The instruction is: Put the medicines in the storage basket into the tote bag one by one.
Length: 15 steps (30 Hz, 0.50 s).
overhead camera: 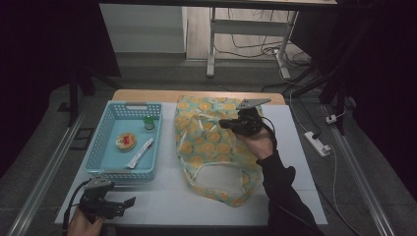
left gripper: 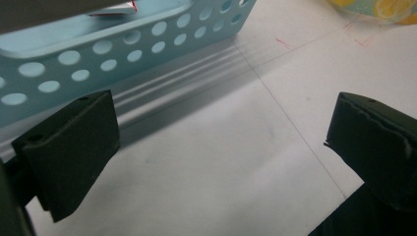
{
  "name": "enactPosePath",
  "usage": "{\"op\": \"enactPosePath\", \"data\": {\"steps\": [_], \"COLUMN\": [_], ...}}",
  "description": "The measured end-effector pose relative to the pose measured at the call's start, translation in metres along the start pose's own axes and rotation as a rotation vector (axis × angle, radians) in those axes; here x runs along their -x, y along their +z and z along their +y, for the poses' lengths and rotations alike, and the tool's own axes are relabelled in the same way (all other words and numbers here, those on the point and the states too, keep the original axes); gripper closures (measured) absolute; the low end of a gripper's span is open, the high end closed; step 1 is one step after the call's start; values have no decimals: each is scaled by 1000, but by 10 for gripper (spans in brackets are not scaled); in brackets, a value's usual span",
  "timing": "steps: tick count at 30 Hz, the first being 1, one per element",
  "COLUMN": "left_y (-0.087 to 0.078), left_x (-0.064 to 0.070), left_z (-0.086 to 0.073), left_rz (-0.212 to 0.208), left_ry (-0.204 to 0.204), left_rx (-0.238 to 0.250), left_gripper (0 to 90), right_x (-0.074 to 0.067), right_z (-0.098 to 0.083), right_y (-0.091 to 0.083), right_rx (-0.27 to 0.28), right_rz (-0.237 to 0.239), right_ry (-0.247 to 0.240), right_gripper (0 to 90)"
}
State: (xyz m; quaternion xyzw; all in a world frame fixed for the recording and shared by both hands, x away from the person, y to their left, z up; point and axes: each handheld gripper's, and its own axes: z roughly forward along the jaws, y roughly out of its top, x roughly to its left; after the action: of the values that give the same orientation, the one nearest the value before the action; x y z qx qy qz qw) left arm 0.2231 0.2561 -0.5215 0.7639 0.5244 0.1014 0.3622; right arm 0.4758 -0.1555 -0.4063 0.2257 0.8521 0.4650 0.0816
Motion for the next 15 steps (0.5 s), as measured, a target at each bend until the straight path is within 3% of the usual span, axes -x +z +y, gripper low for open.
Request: {"op": "enactPosePath", "data": {"steps": [7,15], "left_y": [-6,-8], "left_x": [-1,0], "left_z": [1,4], "left_rz": [-7,-47], "left_ry": [2,27], "left_rx": [23,18], "left_gripper": [0,0], "right_x": [-1,-2], "right_z": [-1,-1], "right_y": [1,1], "right_rx": [-7,-8], "right_rz": [-1,-3], "right_ry": [-7,-12], "right_gripper": [900,900]}}
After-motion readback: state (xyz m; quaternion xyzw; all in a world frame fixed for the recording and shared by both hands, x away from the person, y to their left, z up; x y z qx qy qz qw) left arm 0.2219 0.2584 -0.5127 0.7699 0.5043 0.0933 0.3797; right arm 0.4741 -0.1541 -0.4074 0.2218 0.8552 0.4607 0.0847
